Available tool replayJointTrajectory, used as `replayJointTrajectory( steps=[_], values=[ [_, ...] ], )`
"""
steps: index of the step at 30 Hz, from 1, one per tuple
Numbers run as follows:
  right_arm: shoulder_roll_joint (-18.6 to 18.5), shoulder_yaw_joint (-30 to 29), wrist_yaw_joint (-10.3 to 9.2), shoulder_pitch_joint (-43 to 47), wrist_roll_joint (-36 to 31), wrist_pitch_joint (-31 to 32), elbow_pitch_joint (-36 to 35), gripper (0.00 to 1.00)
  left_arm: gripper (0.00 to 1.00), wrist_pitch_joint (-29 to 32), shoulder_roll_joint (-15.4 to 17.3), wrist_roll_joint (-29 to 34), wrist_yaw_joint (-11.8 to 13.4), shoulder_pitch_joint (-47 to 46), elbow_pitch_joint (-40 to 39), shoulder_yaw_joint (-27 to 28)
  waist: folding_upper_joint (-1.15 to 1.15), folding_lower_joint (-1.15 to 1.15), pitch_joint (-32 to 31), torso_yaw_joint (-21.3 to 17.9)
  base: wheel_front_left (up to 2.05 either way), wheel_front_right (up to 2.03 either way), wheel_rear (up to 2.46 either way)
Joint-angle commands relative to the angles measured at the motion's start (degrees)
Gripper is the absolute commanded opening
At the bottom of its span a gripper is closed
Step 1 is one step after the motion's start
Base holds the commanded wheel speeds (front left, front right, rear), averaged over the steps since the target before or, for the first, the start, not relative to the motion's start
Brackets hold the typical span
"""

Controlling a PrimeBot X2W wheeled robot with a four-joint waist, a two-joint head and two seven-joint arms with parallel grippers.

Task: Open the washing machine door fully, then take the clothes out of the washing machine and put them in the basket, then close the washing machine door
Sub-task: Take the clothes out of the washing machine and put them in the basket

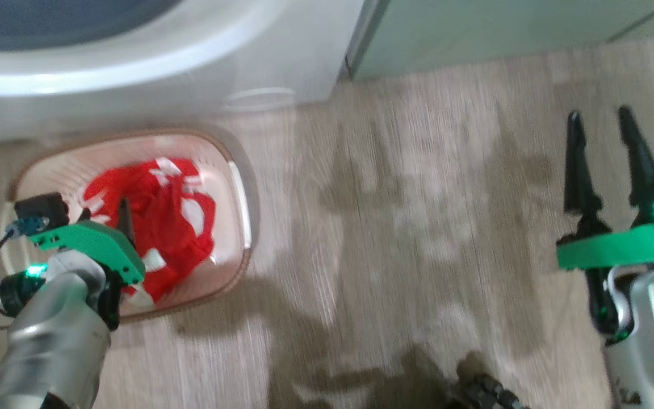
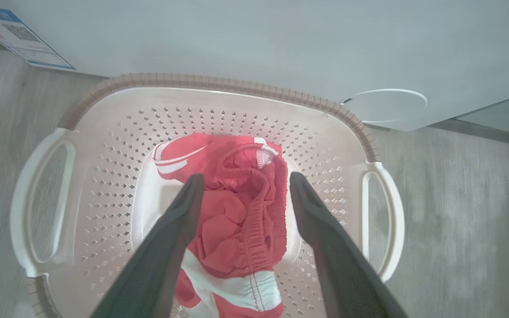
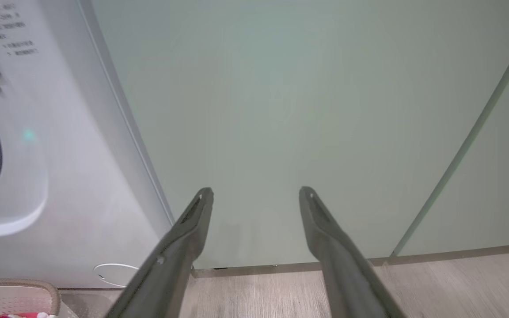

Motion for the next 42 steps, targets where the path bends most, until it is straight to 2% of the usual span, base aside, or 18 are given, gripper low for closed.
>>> replayJointTrajectory(
  steps=[1, 6, 10, 11, 13, 22, 30, 42],
  values=[
    [-0.2, 1.2, 0.37, 2.4, 0.0, -0.4, -1.2, 1.00, 1.00, -0.7, 1.9, 0.4, -0.1, 0.9, -0.5, 1.0, 0.00, 0.00, -5.0, 1.8, 0.00, 0.00, 0.00],
    [0.2, 2.0, 0.37, 5.0, 0.1, -0.4, -0.3, 1.00, 1.00, -0.9, 3.6, 3.1, -0.9, 3.8, -6.6, 2.8, 0.00, 0.00, -12.2, 3.5, 0.00, 0.00, 0.00],
    [0.4, 2.1, 0.37, 7.3, 0.1, -0.4, 0.1, 1.00, 1.00, -0.9, 4.9, 7.6, -0.6, 8.2, -15.0, 7.3, 0.00, 0.00, -17.3, 4.5, 0.00, 0.00, 0.00],
    [0.6, 1.9, 0.37, 8.5, 0.1, -0.4, 0.2, 1.00, 1.00, -0.9, 5.0, 10.0, -0.4, 11.0, -19.2, 10.4, 0.00, 0.00, -19.5, 4.9, 0.00, 0.00, 0.00],
    [0.7, 1.9, 0.37, 9.5, 0.0, -0.4, 0.3, 1.00, 1.00, -0.9, 4.7, 12.2, -0.5, 13.7, -22.8, 13.2, 0.00, 0.00, -21.3, 5.3, 0.00, 0.00, 0.00],
    [1.1, 1.9, 0.37, 13.6, -0.1, -0.4, 0.8, 1.00, 1.00, -0.9, 3.3, 21.0, -1.3, 24.5, -33.8, 20.6, 0.00, 0.00, -28.3, 6.8, 0.00, 0.00, 0.00],
    [1.8, 0.9, 0.37, 15.8, -0.5, -0.4, 0.6, 1.00, 1.00, -0.9, 1.8, 25.3, -2.2, 30.5, -40.4, 24.0, 0.00, 0.00, -30.8, 7.0, 0.00, 0.00, 0.00],
    [2.3, -0.8, 0.37, 17.7, -0.7, -0.4, 0.5, 1.00, 1.00, -0.9, 0.8, 27.7, -2.6, 31.8, -43.3, 25.5, 0.00, 0.00, -32.0, 6.7, 0.00, 0.00, 0.00]
  ],
)
